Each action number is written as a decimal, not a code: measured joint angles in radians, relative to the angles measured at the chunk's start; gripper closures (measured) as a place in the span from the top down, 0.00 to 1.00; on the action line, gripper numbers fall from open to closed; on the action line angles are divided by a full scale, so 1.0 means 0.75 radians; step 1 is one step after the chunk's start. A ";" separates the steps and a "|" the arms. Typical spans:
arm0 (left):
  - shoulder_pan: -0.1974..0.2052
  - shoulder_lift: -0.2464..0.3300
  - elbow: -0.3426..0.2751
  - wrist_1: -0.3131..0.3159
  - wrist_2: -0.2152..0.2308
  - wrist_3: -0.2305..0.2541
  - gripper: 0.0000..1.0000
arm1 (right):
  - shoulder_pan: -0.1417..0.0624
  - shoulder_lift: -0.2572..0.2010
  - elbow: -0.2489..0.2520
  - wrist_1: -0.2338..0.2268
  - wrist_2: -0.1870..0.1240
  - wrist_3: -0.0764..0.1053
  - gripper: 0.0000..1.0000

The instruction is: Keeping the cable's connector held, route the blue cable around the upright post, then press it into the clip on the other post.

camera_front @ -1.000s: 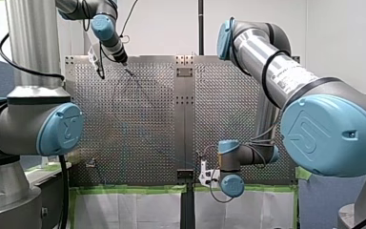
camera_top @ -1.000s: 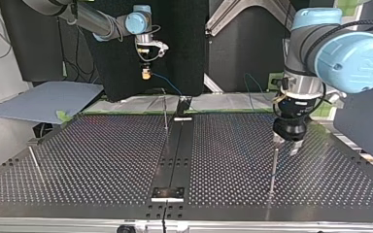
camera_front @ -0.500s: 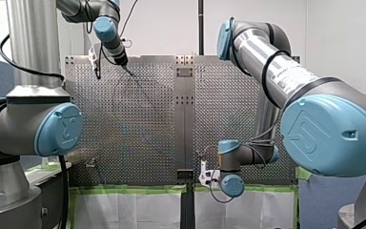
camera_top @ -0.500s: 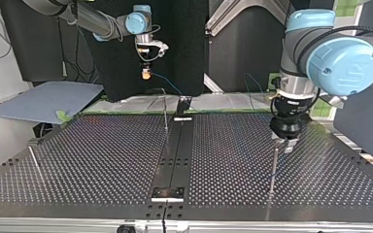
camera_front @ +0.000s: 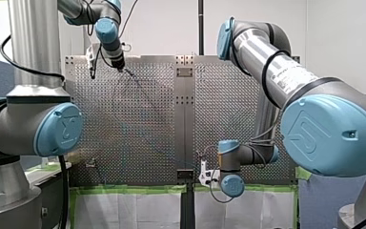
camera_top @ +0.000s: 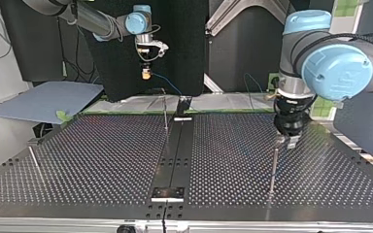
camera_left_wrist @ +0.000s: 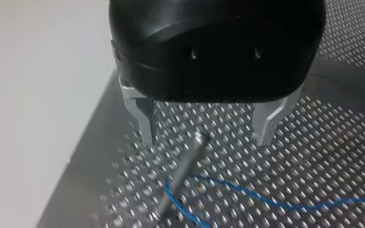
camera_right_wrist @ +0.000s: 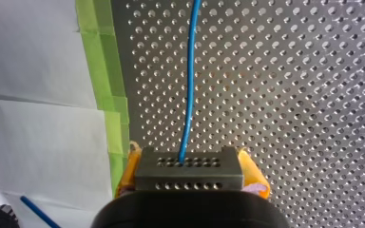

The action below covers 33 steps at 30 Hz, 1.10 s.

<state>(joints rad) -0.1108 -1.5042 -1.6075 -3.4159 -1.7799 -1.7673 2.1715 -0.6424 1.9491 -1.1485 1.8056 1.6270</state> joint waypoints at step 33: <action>-0.071 -0.008 0.000 0.014 0.059 0.108 1.00 | 0.000 0.000 0.000 0.005 0.000 -0.001 0.00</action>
<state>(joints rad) -0.1644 -1.5103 -1.6075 -3.4054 -1.7356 -1.6866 2.1714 -0.6425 1.9492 -1.1448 1.8059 1.6263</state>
